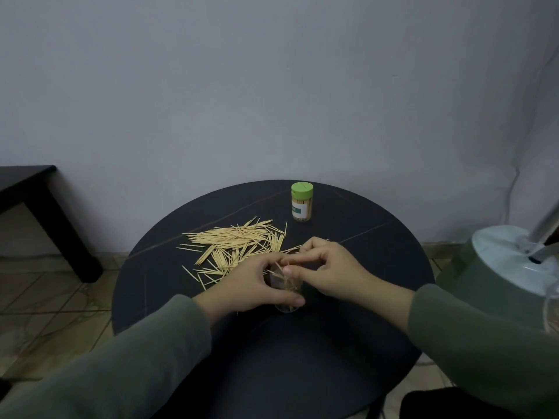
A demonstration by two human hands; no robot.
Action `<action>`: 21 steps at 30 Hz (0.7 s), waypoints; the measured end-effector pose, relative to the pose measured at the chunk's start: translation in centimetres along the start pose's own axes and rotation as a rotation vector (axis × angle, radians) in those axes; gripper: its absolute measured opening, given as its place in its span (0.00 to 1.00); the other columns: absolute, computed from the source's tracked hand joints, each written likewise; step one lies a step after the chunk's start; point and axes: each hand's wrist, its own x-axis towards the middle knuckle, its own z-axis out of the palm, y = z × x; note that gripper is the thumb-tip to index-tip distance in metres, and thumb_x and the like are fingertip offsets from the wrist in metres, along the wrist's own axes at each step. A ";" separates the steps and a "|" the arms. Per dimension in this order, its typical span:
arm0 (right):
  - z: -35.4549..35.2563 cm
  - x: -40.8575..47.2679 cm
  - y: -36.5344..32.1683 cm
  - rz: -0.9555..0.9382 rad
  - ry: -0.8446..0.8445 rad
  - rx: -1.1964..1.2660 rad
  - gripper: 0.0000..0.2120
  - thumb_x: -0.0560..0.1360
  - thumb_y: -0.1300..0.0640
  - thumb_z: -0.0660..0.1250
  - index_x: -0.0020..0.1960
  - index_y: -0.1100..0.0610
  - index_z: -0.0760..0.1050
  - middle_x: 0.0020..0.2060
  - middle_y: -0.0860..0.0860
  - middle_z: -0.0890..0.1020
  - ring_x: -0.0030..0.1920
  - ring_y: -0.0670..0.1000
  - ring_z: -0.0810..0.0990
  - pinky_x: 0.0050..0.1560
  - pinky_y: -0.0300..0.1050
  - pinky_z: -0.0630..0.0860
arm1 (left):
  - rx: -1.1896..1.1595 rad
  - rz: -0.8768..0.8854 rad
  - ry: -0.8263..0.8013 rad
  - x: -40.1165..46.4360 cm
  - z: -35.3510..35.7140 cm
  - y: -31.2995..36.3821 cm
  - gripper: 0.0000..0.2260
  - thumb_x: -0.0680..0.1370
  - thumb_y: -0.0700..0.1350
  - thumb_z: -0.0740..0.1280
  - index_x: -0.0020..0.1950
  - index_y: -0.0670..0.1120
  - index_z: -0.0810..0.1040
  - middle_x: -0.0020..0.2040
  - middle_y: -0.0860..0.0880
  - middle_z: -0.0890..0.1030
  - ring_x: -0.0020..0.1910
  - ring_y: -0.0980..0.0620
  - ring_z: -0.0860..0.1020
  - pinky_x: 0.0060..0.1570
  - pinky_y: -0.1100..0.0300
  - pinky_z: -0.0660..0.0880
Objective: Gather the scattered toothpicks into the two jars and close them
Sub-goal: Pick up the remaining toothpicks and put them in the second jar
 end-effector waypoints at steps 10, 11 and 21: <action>-3.3 0.9 1.4 0.025 0.129 -0.511 0.13 0.78 0.53 0.66 0.61 0.43 0.78 0.50 0.42 0.74 0.52 0.42 0.72 0.60 0.43 0.66 | -0.206 0.014 0.069 0.5 -1.0 -0.9 0.29 0.75 0.69 0.52 0.66 0.54 0.75 0.55 0.55 0.79 0.51 0.58 0.76 0.46 0.65 0.73; -3.7 1.0 1.8 0.064 0.103 -0.636 0.13 0.78 0.52 0.66 0.62 0.43 0.77 0.53 0.42 0.73 0.55 0.44 0.72 0.63 0.46 0.64 | -0.181 -0.006 0.124 0.7 -1.2 -0.9 0.28 0.76 0.69 0.50 0.64 0.55 0.76 0.54 0.55 0.79 0.49 0.59 0.75 0.44 0.64 0.72; -5.2 2.4 5.1 0.247 -0.018 -0.834 0.09 0.78 0.47 0.64 0.57 0.46 0.78 0.55 0.44 0.80 0.59 0.49 0.75 0.66 0.52 0.60 | 0.744 -0.068 0.127 5.5 -0.6 -2.8 0.23 0.77 0.59 0.65 0.70 0.53 0.72 0.65 0.52 0.72 0.66 0.52 0.67 0.65 0.54 0.67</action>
